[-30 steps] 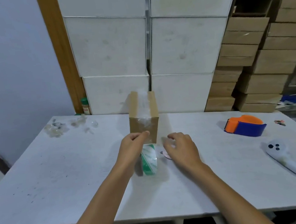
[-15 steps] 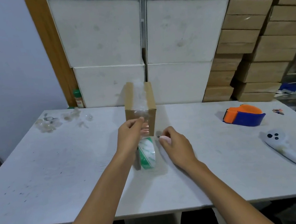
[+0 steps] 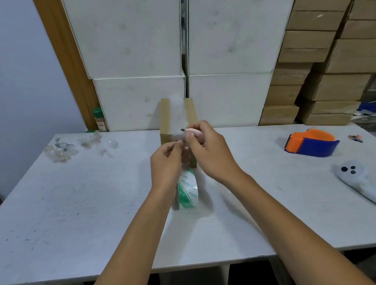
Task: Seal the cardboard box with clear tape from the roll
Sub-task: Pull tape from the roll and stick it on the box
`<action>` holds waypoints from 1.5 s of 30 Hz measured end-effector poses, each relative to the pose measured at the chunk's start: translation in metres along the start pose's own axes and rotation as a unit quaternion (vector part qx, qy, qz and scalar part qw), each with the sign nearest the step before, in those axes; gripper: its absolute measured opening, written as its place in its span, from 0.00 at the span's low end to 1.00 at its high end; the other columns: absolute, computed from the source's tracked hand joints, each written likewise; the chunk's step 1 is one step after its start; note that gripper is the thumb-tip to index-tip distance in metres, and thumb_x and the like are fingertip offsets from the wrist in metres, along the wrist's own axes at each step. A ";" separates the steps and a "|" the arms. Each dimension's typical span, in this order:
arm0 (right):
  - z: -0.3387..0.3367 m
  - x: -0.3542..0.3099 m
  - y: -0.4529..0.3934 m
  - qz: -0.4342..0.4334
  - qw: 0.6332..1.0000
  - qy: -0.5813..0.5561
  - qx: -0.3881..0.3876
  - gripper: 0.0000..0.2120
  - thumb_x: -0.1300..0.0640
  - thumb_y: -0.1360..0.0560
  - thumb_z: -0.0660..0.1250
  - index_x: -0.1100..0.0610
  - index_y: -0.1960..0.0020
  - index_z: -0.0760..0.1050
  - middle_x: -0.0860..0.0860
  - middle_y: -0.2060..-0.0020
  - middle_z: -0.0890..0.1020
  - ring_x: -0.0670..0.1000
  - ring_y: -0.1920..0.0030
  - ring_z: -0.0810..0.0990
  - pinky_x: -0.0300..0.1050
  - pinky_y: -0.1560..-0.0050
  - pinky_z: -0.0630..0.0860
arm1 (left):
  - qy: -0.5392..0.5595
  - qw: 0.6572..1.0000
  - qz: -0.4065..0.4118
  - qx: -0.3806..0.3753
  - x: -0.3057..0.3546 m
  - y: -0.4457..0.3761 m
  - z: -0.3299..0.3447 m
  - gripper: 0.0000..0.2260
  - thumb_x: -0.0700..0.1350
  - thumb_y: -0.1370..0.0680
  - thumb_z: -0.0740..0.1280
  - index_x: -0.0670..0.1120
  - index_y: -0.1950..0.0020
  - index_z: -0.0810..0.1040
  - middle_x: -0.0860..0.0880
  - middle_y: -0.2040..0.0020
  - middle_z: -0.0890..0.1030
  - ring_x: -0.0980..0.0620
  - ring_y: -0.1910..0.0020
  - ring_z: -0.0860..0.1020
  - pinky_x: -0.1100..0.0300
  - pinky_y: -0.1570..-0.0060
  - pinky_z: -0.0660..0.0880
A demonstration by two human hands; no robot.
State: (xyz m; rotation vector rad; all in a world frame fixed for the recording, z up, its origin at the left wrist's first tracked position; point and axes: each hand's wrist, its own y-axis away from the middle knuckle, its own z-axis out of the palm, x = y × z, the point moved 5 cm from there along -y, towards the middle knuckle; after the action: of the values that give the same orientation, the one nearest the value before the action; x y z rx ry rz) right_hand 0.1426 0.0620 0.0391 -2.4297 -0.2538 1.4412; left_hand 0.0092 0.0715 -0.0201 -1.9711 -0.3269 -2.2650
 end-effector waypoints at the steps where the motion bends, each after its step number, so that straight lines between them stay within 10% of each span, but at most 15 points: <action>1: 0.003 -0.002 -0.001 -0.004 1.000 0.008 -0.018 0.04 0.53 0.15 0.66 0.51 0.43 0.78 0.44 0.52 0.86 0.46 0.51 0.85 0.47 0.49 0.83 | 0.000 1.000 0.006 0.005 0.000 0.001 0.000 0.09 0.46 0.17 0.70 0.46 0.50 0.90 0.45 0.53 0.91 0.44 0.49 0.90 0.41 0.43 0.86; 45: 0.018 -0.015 -0.015 -0.168 0.877 0.429 -0.135 0.14 0.45 0.11 0.52 0.51 0.37 0.71 0.51 0.51 0.83 0.61 0.55 0.83 0.53 0.58 0.78 | -0.049 0.997 0.050 0.027 0.002 0.012 -0.005 0.12 0.48 0.16 0.67 0.48 0.56 0.87 0.48 0.61 0.90 0.43 0.57 0.90 0.36 0.47 0.85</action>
State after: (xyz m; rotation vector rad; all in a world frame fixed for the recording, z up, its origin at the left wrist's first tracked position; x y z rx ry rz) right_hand 0.1192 0.0750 0.0490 -2.7827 -0.6429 0.1141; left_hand 0.0069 0.0586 -0.0178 -2.0284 -0.2887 -2.0806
